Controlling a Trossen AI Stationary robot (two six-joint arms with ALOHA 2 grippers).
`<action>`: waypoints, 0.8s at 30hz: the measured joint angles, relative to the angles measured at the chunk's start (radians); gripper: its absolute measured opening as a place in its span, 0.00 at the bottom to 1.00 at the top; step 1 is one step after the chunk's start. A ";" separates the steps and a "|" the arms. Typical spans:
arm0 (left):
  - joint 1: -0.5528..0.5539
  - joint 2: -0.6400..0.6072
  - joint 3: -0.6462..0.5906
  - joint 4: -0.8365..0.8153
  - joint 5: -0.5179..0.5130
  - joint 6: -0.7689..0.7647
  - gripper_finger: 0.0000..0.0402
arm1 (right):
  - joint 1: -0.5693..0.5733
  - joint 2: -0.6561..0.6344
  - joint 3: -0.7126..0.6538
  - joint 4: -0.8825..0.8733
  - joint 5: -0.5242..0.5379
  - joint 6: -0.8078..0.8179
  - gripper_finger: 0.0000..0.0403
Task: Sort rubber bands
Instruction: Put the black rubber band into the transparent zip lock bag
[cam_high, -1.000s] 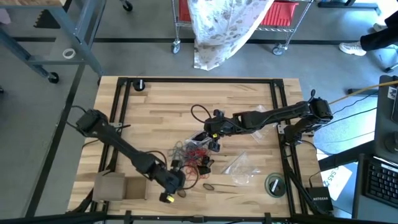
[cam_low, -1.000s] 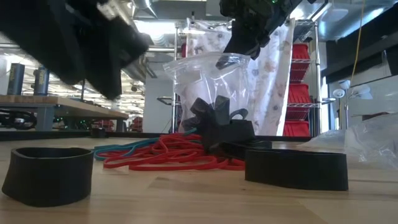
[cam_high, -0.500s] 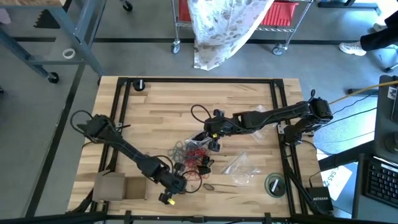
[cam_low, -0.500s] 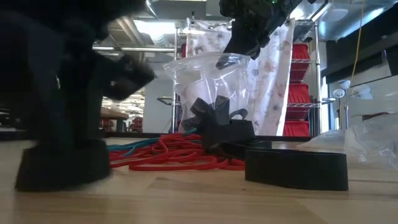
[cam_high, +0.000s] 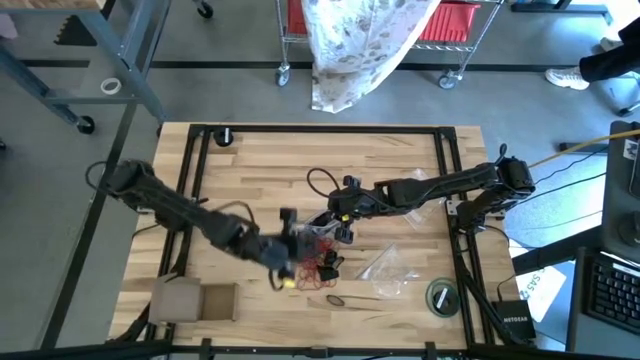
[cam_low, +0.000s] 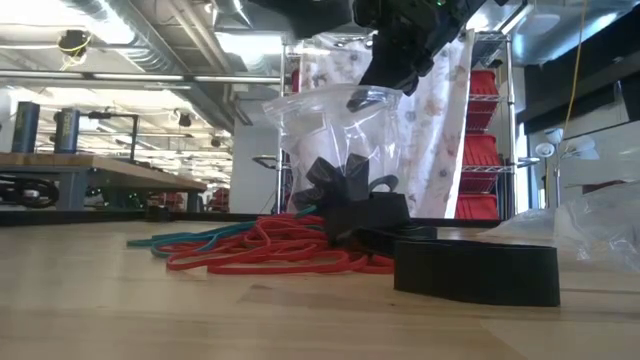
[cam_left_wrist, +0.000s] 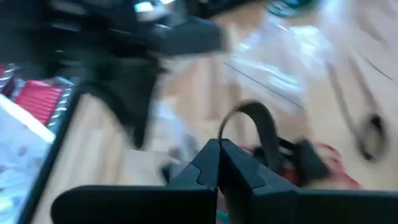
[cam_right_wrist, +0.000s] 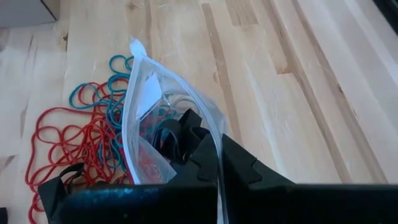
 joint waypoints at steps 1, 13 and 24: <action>0.023 -0.004 0.000 0.005 0.003 0.003 0.00 | 0.000 0.000 0.000 0.005 0.000 0.000 0.00; 0.237 0.055 -0.017 0.016 0.115 -0.036 0.00 | 0.000 0.000 0.000 0.002 -0.002 0.001 0.00; 0.257 0.078 -0.017 -0.012 0.178 -0.099 0.03 | 0.000 0.000 0.000 0.003 -0.009 0.001 0.00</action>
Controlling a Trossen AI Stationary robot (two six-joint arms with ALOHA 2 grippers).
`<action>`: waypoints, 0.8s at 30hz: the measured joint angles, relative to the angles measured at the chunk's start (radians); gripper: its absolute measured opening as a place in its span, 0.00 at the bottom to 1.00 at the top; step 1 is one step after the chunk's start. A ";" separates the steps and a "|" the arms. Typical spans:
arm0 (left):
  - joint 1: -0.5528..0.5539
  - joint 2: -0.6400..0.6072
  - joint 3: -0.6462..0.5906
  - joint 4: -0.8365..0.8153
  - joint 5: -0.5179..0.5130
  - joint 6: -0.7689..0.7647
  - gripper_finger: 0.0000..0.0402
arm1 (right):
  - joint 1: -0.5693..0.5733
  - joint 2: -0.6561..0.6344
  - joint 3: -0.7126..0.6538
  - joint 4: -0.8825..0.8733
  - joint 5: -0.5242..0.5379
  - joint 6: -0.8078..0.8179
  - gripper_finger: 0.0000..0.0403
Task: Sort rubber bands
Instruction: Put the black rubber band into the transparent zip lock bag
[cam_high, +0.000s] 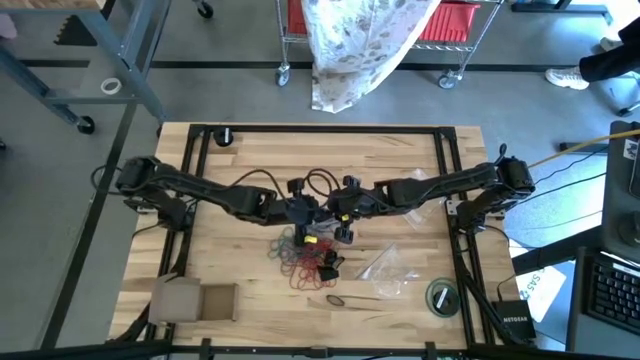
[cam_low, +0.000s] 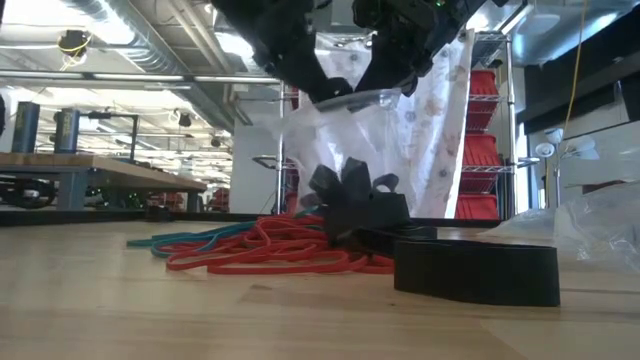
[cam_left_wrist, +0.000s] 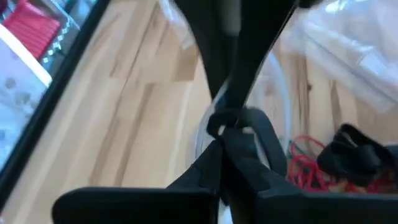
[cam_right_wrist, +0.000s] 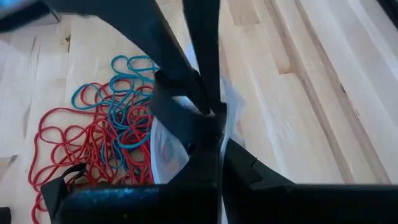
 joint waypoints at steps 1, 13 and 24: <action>0.001 0.007 0.000 0.003 -0.001 -0.005 0.04 | 0.000 0.000 0.000 0.002 0.000 0.000 0.00; 0.040 0.011 0.005 -0.105 0.057 -0.152 0.41 | 0.000 0.000 0.000 0.006 0.000 0.001 0.00; 0.053 -0.016 0.067 -0.184 0.042 -0.201 0.53 | 0.000 0.000 0.000 0.009 -0.001 0.001 0.00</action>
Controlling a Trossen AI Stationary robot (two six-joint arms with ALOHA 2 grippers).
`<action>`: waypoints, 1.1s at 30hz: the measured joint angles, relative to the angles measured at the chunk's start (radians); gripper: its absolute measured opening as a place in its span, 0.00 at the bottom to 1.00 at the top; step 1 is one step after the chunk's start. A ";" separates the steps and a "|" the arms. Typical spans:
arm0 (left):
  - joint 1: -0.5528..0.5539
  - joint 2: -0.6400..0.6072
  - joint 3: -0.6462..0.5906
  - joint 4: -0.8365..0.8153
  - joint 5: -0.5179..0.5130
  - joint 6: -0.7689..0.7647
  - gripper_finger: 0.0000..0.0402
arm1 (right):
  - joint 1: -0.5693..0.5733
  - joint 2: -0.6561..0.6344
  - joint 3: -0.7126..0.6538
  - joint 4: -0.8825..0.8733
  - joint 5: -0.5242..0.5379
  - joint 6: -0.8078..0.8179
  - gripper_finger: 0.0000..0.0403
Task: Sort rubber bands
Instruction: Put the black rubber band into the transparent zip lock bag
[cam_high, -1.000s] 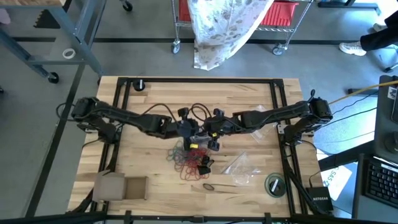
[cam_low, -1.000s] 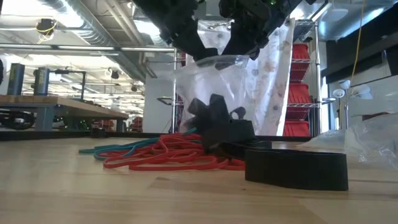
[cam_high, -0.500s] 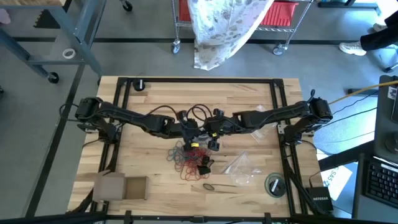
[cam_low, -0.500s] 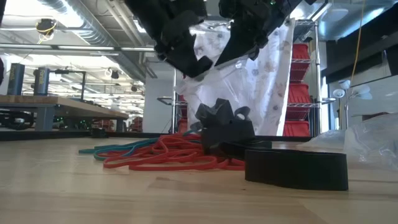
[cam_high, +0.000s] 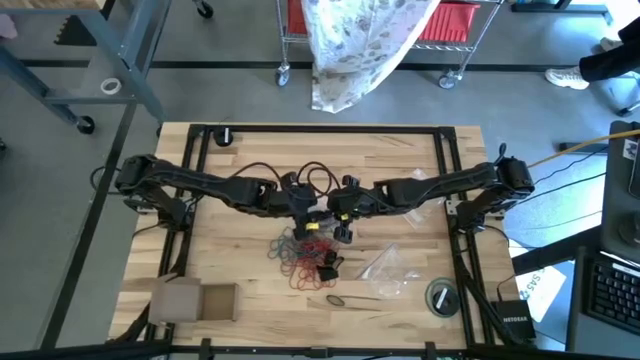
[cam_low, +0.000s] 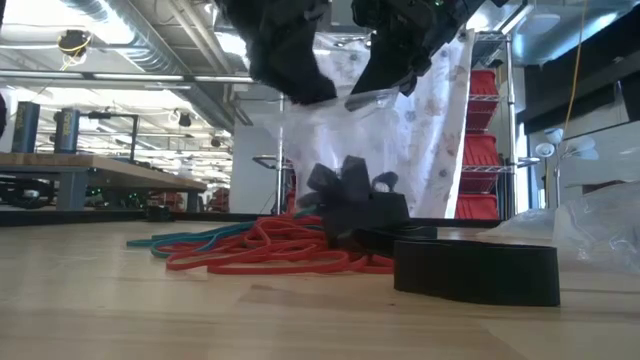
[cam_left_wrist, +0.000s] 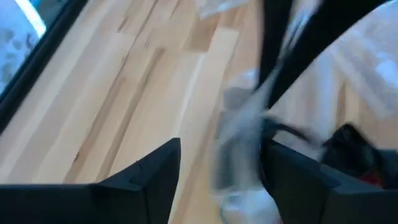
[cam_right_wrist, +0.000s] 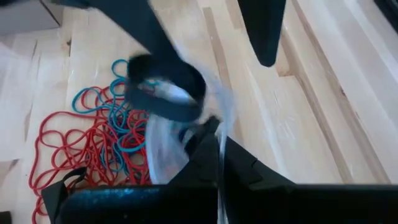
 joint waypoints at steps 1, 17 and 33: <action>0.002 0.003 0.000 0.007 0.001 -0.013 0.53 | 0.000 0.000 0.000 -0.001 0.000 0.000 0.00; -0.005 -0.018 0.013 -0.046 -0.024 -0.137 0.50 | 0.000 0.000 0.000 0.001 0.000 0.007 0.00; -0.025 0.020 0.016 -0.041 -0.020 -0.029 0.43 | 0.000 0.000 0.000 0.023 -0.001 -0.003 0.00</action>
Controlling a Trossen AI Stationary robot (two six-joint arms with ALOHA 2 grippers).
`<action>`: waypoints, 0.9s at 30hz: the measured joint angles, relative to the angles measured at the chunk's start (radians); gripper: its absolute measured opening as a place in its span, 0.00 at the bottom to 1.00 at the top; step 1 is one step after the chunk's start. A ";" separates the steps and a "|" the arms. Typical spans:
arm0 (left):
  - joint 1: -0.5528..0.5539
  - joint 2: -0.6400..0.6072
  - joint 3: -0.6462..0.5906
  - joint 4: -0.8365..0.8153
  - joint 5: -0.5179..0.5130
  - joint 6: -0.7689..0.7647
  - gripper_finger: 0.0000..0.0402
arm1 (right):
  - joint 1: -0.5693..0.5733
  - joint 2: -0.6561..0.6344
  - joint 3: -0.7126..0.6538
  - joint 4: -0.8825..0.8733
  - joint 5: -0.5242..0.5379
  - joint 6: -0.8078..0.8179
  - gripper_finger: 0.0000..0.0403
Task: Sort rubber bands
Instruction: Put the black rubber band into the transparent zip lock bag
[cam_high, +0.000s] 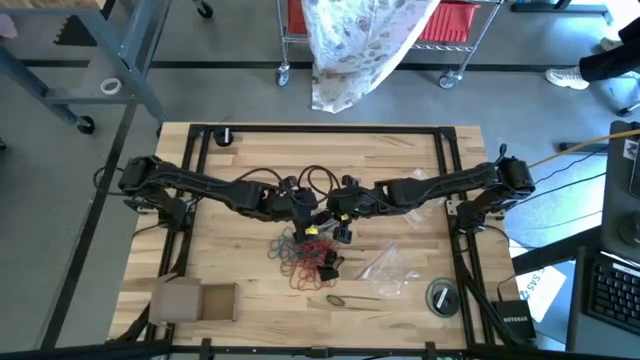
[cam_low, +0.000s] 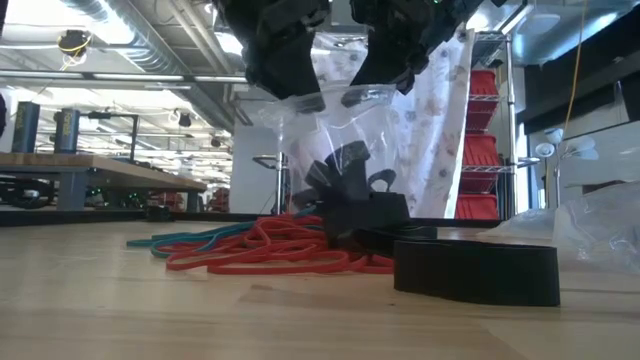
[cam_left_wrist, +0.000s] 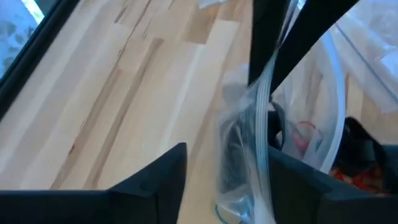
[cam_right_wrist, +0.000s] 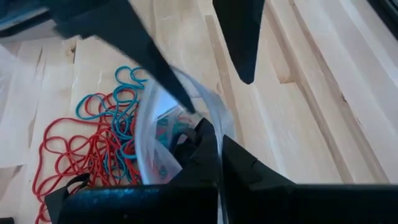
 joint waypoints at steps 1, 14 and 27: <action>0.004 0.000 0.000 0.002 -0.001 0.000 0.39 | 0.000 0.000 0.000 0.000 0.000 0.000 0.00; 0.003 -0.006 0.000 0.005 0.002 -0.004 0.00 | 0.008 -0.030 0.104 -0.180 0.031 -0.077 0.07; 0.005 -0.008 -0.002 0.014 0.003 -0.085 0.00 | 0.152 -0.049 0.189 -0.198 0.014 -0.239 0.32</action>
